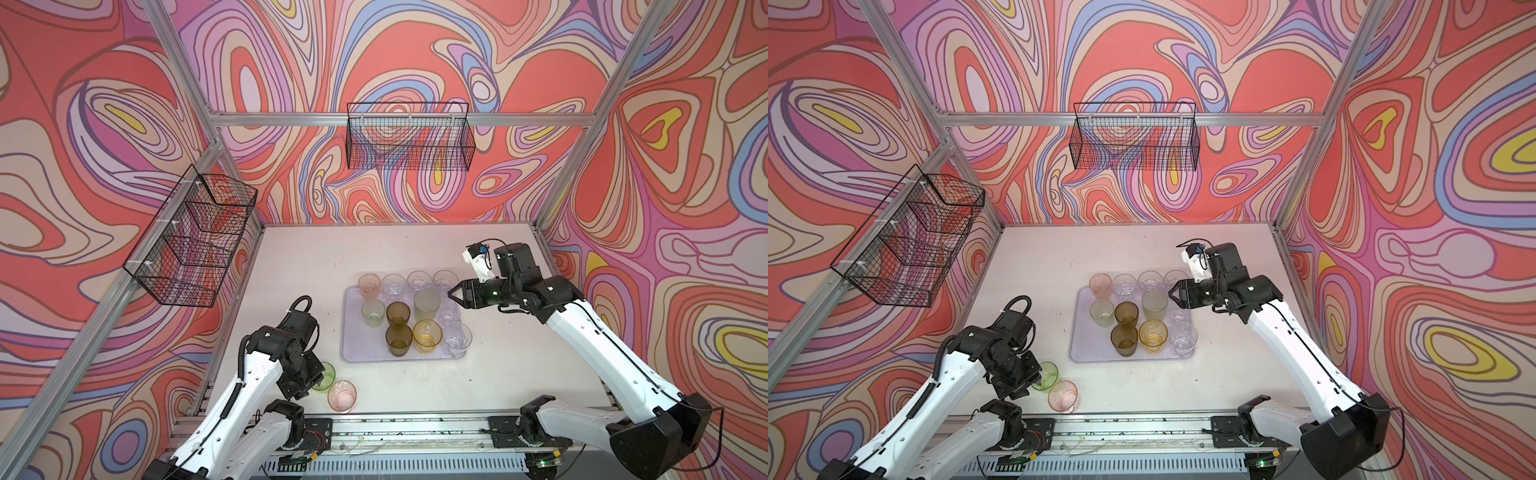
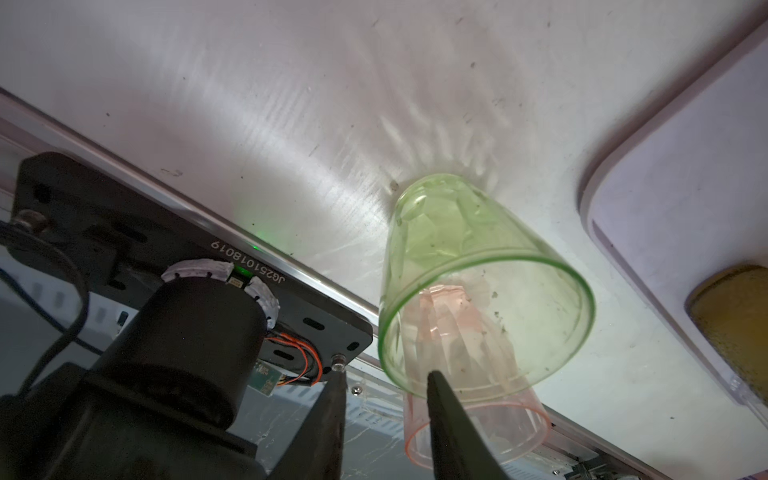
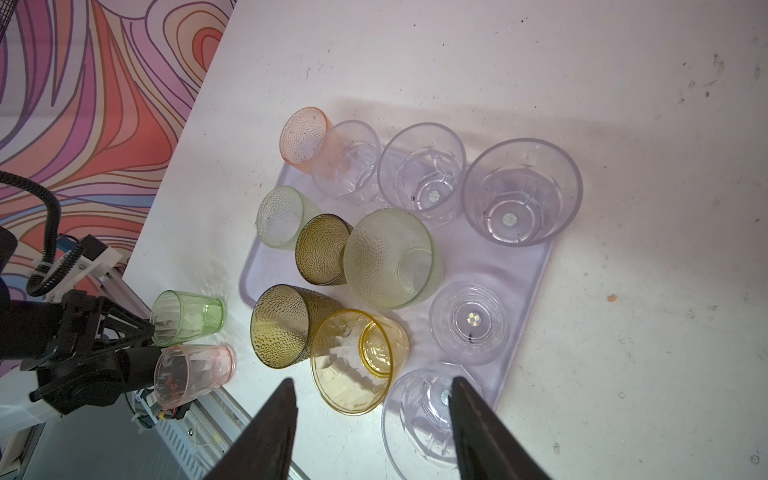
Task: Place the glasses into the tray
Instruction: 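Lower the left gripper over the bright green cup's rim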
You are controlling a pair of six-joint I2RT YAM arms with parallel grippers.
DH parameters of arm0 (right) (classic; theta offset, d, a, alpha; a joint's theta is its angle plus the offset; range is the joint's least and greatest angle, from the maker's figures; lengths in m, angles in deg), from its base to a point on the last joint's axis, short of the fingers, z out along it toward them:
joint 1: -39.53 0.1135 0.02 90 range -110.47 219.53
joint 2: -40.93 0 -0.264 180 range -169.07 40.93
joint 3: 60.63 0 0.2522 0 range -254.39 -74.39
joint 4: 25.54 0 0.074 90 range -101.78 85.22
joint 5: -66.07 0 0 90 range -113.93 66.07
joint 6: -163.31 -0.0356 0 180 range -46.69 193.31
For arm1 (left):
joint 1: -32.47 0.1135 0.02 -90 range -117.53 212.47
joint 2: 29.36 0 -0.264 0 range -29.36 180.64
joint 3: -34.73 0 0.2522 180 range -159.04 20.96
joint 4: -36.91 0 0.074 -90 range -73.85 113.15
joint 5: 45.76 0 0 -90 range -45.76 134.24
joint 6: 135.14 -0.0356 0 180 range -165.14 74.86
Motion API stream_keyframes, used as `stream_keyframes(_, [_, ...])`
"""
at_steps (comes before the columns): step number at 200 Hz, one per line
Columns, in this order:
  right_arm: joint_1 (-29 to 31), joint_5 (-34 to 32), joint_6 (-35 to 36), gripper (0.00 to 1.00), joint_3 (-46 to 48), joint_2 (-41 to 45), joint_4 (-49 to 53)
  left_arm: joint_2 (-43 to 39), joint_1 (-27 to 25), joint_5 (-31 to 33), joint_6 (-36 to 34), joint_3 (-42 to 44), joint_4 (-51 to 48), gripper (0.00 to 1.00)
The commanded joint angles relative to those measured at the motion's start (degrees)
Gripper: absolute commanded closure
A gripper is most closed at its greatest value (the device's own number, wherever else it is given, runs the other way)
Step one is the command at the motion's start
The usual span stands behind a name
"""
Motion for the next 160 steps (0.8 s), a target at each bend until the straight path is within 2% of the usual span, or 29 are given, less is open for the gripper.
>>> stream_keyframes(1, [-0.17,0.03,0.47,0.4,-0.15,0.17,-0.1,-0.18,0.58,0.78,1.93,1.34,1.21,0.64])
stream_keyframes(51, [-0.19,-0.54,0.5,0.4,-1.19,0.22,1.18,-0.43,0.79,0.53,2.73,3.89,2.72,0.72])
stream_keyframes(160, [-0.18,-0.36,0.81,0.4,-1.82,-0.35,1.49,-0.02,1.14,2.54,3.27,3.55,3.15,0.86])
